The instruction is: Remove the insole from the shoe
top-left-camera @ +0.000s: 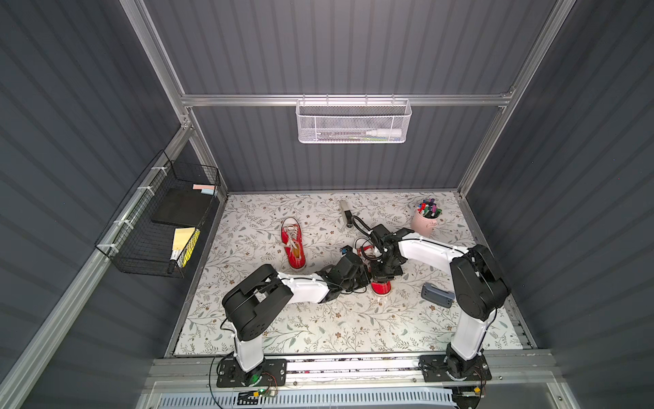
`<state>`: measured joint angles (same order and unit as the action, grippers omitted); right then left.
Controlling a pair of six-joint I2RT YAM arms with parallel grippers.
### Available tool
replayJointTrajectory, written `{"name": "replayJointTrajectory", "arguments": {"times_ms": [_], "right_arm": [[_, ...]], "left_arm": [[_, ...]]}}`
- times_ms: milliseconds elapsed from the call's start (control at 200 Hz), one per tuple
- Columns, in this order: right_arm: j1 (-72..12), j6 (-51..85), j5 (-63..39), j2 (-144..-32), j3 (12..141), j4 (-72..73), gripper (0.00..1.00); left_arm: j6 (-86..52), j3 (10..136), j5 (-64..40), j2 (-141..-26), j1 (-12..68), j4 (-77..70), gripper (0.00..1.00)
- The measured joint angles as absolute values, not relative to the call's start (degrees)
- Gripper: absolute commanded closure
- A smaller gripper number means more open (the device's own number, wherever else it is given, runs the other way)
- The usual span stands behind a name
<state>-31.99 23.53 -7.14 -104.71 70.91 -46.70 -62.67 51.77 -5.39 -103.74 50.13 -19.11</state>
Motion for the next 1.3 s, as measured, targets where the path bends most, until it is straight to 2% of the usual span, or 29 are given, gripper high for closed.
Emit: {"name": "replayJointTrajectory", "arguments": {"times_ms": [250, 375, 440, 505, 620, 785, 931, 1171, 1301], "right_arm": [[-31.6, 27.0, -12.4, -99.0, 70.8, -46.3, 1.00], [-31.3, 28.6, -15.2, -98.9, 70.4, -45.3, 1.00], [-31.2, 29.4, -16.6, -99.1, 70.4, -45.2, 1.00], [-30.9, 29.9, -17.9, -99.6, 70.5, -45.1, 1.00], [-30.3, 30.6, -20.5, -101.4, 71.1, -45.3, 1.00], [-29.0, 30.9, -24.5, -103.7, 74.0, -47.5, 1.00], [-27.5, 30.7, -27.6, -104.1, 76.5, -50.0, 1.00], [-26.3, 30.0, -30.7, -104.2, 77.7, -52.9, 1.00], [-25.8, 30.0, -31.7, -104.2, 77.7, -53.7, 1.00]], "left_arm": [[-59.2, 52.1, -5.3, -103.0, 50.0, -15.9, 1.00], [-57.5, 52.9, -5.1, -103.0, 50.0, -14.2, 0.81], [-56.3, 53.1, -4.1, -102.6, 50.0, -12.7, 0.63], [-54.5, 53.1, -2.0, -101.3, 50.0, -10.3, 0.51], [-51.4, 51.5, 2.5, -96.6, 50.5, -7.5, 0.42], [-46.5, 47.4, 7.5, -88.6, 54.2, -6.5, 0.36], [-40.6, 42.8, 10.8, -86.5, 59.6, -7.6, 0.30], [-33.2, 40.2, 12.7, -90.3, 62.5, -12.8, 0.28], [-31.3, 40.8, 12.7, -95.0, 62.5, -15.0, 0.32]]}}
